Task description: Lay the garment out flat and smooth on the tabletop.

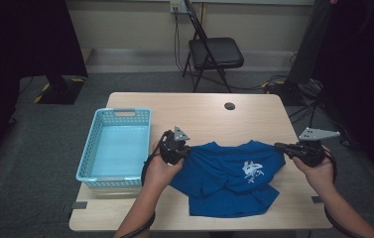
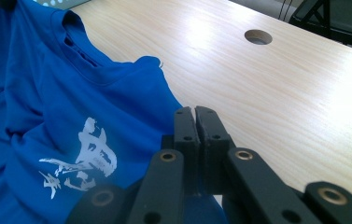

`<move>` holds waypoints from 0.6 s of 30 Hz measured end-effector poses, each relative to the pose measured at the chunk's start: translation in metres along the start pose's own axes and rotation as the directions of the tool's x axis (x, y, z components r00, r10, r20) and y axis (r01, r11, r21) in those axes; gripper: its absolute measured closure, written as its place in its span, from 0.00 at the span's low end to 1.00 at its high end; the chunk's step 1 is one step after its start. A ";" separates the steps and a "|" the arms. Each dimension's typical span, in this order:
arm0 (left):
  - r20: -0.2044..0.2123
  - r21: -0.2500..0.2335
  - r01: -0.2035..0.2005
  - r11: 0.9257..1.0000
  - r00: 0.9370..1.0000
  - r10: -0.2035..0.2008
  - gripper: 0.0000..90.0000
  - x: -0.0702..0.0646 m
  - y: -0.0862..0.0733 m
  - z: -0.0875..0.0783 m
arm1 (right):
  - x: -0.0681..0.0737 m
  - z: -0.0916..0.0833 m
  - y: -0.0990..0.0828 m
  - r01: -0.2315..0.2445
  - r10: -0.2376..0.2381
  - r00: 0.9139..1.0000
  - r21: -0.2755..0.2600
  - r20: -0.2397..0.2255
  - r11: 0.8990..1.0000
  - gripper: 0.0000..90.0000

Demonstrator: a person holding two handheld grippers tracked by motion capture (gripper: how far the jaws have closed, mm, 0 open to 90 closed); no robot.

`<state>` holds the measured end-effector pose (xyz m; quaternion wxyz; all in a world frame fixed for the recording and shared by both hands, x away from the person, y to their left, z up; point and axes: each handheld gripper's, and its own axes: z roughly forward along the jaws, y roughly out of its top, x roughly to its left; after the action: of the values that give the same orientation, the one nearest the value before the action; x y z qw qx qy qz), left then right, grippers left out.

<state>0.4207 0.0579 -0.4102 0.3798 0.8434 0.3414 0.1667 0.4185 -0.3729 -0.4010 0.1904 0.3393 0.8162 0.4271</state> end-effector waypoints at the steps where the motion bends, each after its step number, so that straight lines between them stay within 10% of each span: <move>1: -0.002 -0.002 -0.006 1.000 1.000 0.006 0.94 0.001 0.001 0.001 | -0.001 0.001 0.001 -0.002 0.002 1.000 -0.001 0.001 1.000 0.98; 18: -0.048 0.008 0.050 0.999 0.998 -0.050 0.94 0.023 0.019 0.016 | -0.021 0.021 0.018 -0.036 0.035 0.999 0.020 0.024 0.999 0.98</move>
<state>0.4543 0.0562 -0.4056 0.3717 0.8322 0.3722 0.1756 0.4524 -0.3691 -0.3977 0.1891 0.3608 0.8121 0.4179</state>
